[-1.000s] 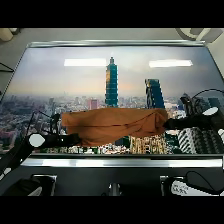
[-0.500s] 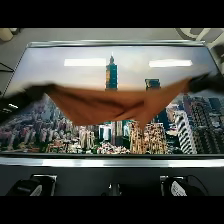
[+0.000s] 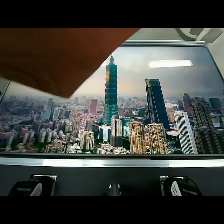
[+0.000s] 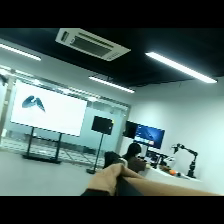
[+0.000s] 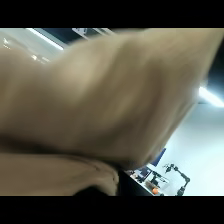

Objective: Fold the shirts.

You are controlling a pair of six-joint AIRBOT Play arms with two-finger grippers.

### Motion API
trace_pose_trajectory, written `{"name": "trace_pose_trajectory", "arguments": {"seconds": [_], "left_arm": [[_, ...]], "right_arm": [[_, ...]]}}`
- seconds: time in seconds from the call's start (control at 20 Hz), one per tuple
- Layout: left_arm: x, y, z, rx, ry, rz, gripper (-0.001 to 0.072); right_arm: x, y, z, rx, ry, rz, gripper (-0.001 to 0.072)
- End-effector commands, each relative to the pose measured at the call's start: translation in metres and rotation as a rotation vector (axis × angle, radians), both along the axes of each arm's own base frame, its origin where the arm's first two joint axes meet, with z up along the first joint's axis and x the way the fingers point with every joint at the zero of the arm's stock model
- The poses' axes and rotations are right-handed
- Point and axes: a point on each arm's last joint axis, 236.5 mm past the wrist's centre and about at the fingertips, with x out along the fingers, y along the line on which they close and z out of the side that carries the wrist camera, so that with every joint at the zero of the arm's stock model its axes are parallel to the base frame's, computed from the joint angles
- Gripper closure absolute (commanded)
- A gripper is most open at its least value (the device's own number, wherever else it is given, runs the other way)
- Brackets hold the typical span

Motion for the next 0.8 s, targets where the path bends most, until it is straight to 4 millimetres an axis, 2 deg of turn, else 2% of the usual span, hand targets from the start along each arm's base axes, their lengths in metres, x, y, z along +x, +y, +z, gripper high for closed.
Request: {"name": "trace_pose_trajectory", "arguments": {"seconds": [0.0,0.05,0.15,0.25,0.4,0.5,0.55,0.6,0.65,0.75], "left_arm": [[0.017,0.007,-0.017,0.079,0.079,0.068,0.0684],[0.031,0.007,-0.033,0.105,0.146,0.071,0.0684],[0.068,0.002,-0.090,0.168,0.364,0.053,0.0684],[0.104,-0.004,-0.172,0.212,0.629,0.009,0.0684],[0.145,-0.006,-0.310,0.197,0.982,-0.034,0.0684],[0.165,-0.003,-0.398,0.180,1.145,-0.033,0.0683],[0.174,-0.001,-0.437,0.165,1.209,-0.027,0.0683],[0.183,-0.001,-0.473,0.132,1.272,-0.022,0.0683],[0.193,-0.002,-0.502,0.092,1.325,-0.021,0.0683],[0.214,-0.006,-0.539,0.032,1.381,-0.028,0.0682]], "right_arm": [[0.019,0.001,-0.042,-0.007,0.201,0.008,0.0692],[0.033,-0.001,-0.069,0.007,0.315,0.013,0.0692],[0.057,-0.008,-0.136,0.039,0.589,0.019,0.0692],[0.068,-0.019,-0.206,0.074,0.878,0.011,0.0692],[0.085,-0.042,-0.317,0.161,1.291,-0.023,0.0693],[0.100,-0.045,-0.414,0.244,1.550,0.016,0.0692],[0.108,-0.045,-0.466,0.295,1.655,0.037,0.0692],[0.120,-0.043,-0.508,0.344,1.707,0.057,0.0692],[0.133,-0.042,-0.542,0.393,1.739,0.071,0.0692],[0.173,-0.043,-0.597,0.498,1.741,0.088,0.0692]]}}
